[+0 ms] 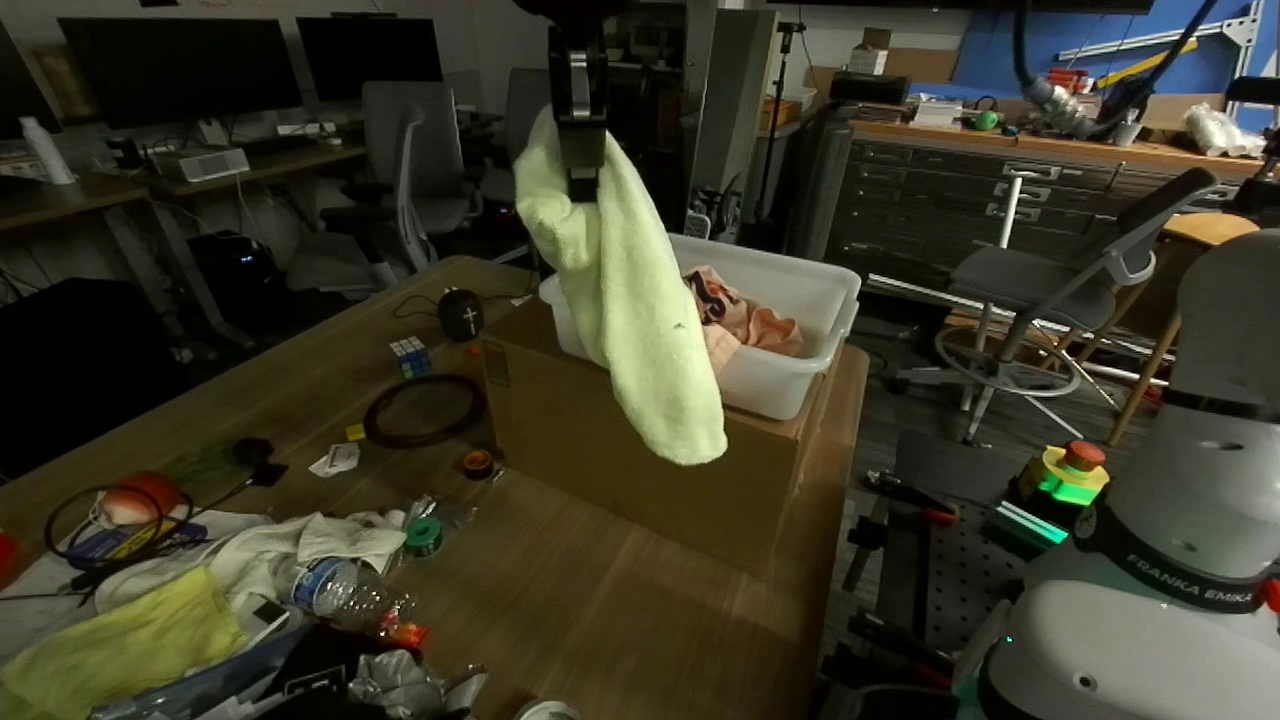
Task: Remove the green towel and the peach and pink shirts from the basket respectively
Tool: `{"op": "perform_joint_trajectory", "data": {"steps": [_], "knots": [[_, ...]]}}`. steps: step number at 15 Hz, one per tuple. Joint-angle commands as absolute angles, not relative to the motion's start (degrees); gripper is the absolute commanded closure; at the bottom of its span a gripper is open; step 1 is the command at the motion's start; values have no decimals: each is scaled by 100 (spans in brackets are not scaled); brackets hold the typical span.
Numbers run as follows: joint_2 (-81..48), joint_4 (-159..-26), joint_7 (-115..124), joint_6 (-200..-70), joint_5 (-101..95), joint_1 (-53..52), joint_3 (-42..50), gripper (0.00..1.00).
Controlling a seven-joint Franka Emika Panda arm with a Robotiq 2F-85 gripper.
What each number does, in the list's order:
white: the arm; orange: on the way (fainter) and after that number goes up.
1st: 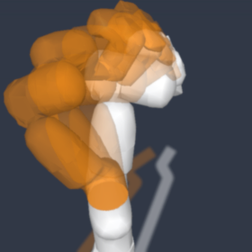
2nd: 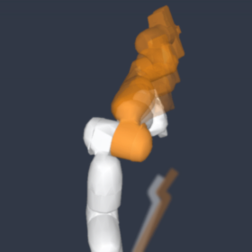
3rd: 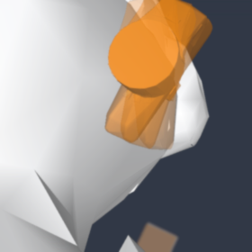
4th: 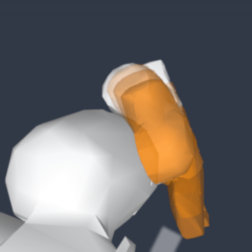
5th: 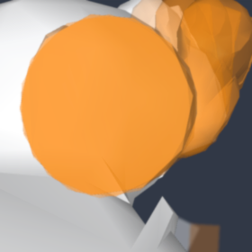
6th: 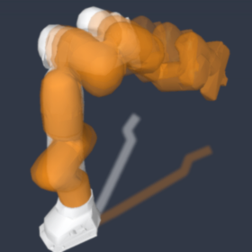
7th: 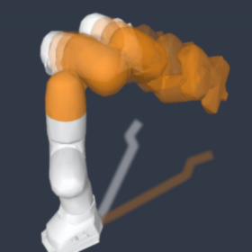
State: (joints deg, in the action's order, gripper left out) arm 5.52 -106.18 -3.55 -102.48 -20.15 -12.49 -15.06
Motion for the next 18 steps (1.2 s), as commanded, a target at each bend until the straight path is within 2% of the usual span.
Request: {"op": "perform_joint_trajectory", "data": {"steps": [1, 8, 12, 18], "knots": [[212, -10359, -560, -9812, -2463, -1208, -1428, 51], [134, -10784, -348, -9763, -3659, -1129, -1221, 1], [232, -11007, -330, -9989, -3270, -723, -724, 0], [378, -11391, -1091, -10806, -1513, -32, 31, 0]]}}
